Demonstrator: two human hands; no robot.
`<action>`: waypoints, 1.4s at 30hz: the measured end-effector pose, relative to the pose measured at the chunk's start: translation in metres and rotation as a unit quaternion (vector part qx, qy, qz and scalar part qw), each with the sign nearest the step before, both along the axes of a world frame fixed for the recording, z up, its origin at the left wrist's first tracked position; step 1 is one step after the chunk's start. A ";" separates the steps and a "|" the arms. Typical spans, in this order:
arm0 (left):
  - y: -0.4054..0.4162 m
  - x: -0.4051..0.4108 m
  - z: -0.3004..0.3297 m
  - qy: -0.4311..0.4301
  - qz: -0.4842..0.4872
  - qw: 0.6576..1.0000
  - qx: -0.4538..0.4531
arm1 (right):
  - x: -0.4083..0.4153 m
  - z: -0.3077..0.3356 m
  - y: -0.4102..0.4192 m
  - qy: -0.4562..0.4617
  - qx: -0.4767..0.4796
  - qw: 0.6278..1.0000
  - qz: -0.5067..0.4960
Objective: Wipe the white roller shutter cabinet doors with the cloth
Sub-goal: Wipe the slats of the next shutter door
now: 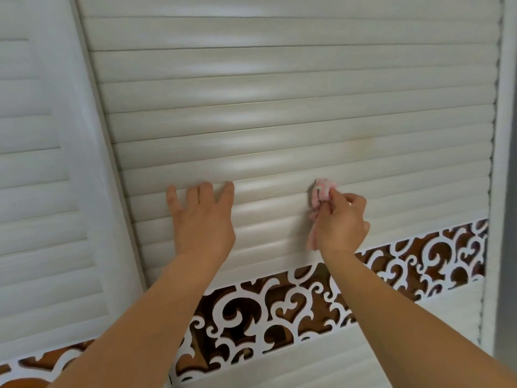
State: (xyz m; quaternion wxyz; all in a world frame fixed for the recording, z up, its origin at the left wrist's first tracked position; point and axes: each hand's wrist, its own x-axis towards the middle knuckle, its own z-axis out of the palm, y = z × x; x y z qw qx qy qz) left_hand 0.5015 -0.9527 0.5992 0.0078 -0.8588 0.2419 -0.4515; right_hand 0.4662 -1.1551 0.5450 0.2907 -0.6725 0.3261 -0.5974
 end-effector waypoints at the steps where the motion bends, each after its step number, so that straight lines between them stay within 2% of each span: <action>1: -0.006 0.001 0.001 0.001 -0.004 1.000 -0.008 | 0.002 0.004 0.009 0.014 -0.042 0.999 0.002; 4: -0.029 0.006 0.006 -0.043 -0.062 0.997 -0.006 | 0.010 0.012 0.042 0.052 -0.227 0.971 0.049; 6: -0.040 0.007 0.008 -0.077 -0.103 0.992 -0.002 | 0.015 0.012 0.051 0.111 -0.304 0.943 0.077; 9: -0.049 0.008 0.009 -0.087 -0.107 0.990 0.006 | 0.016 0.017 0.029 0.125 -0.392 0.911 0.009; 11: -0.050 0.011 0.008 -0.093 -0.089 0.992 0.016 | 0.009 0.019 0.004 0.146 -0.366 0.919 -0.007; 14: -0.050 0.013 0.011 -0.116 -0.086 0.989 0.013 | -0.008 0.025 -0.028 0.126 -0.209 0.970 -0.012; 17: -0.058 0.010 0.014 -0.111 -0.069 0.991 0.006 | -0.006 0.030 -0.036 0.099 -0.112 0.987 -0.063; 19: -0.068 0.007 0.016 -0.088 -0.077 0.993 0.004 | 0.003 0.032 -0.022 0.115 -0.129 0.981 -0.086; 21: -0.081 0.006 0.018 -0.097 -0.115 0.989 0.013 | 0.011 0.027 -0.010 0.116 -0.224 0.963 -0.091; 24: -0.100 0.001 0.025 -0.096 -0.156 0.983 0.033 | 0.015 0.025 -0.023 0.086 -0.366 0.918 -0.126; 27: -0.115 -0.008 0.029 -0.063 -0.148 0.986 0.034 | 0.009 0.025 -0.047 0.082 -0.427 0.886 -0.158; 31: -0.123 -0.013 0.025 -0.027 -0.105 0.994 0.029 | 0.000 0.027 -0.070 0.091 -0.418 0.888 -0.171; 42: -0.136 -0.013 0.017 -0.060 -0.019 0.996 0.067 | -0.032 0.029 -0.146 0.170 -0.267 0.931 -0.183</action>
